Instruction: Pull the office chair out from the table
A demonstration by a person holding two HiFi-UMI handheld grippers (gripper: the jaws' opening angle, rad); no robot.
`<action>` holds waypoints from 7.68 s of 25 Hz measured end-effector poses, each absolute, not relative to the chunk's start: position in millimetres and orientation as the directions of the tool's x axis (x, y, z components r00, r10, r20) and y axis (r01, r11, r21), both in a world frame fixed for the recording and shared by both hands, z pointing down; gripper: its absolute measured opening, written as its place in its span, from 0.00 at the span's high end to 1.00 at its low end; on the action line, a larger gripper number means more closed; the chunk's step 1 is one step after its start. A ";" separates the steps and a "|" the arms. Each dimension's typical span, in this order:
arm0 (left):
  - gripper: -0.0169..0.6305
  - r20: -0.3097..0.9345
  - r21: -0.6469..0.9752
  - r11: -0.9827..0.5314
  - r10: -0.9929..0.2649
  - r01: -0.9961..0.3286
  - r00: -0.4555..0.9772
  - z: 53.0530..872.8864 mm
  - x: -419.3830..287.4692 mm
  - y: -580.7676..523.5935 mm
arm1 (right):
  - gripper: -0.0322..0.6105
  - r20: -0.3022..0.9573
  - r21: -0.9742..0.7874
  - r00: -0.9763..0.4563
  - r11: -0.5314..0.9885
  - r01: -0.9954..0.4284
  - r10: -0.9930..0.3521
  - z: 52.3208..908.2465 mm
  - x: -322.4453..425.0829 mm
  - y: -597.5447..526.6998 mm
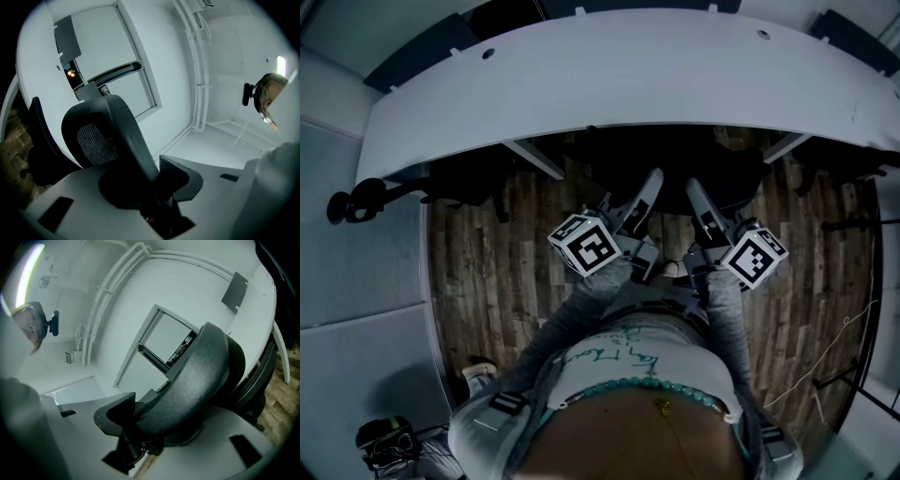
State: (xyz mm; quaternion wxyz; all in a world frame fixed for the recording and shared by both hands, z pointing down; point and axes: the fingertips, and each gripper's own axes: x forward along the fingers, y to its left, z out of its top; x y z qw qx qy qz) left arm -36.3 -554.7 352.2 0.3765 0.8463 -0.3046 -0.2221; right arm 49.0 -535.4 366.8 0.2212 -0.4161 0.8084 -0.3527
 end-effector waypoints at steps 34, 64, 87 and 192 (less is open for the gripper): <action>0.79 -0.167 0.789 -0.480 -0.769 -0.384 0.618 354.7 -2.5 -498.3 | 0.68 -0.078 -0.754 -0.667 0.481 -0.447 -0.741 366.4 83.2 -490.0; 0.79 -0.185 0.828 -0.479 -0.723 -0.290 0.665 355.8 -40.0 -430.1 | 0.70 -0.073 -0.774 -0.636 0.445 -0.449 -0.769 366.7 43.6 -418.2; 0.79 -0.210 0.800 -0.517 -0.716 -0.304 0.666 358.7 -60.8 -335.3 | 0.70 -0.103 -0.746 -0.645 0.488 -0.454 -0.757 367.0 22.5 -323.8; 0.79 -0.194 0.799 -0.469 -0.794 -0.377 0.576 379.6 -8.7 -31.4 | 0.69 -0.142 -0.750 -0.671 0.521 -0.407 -0.728 389.0 81.2 -25.1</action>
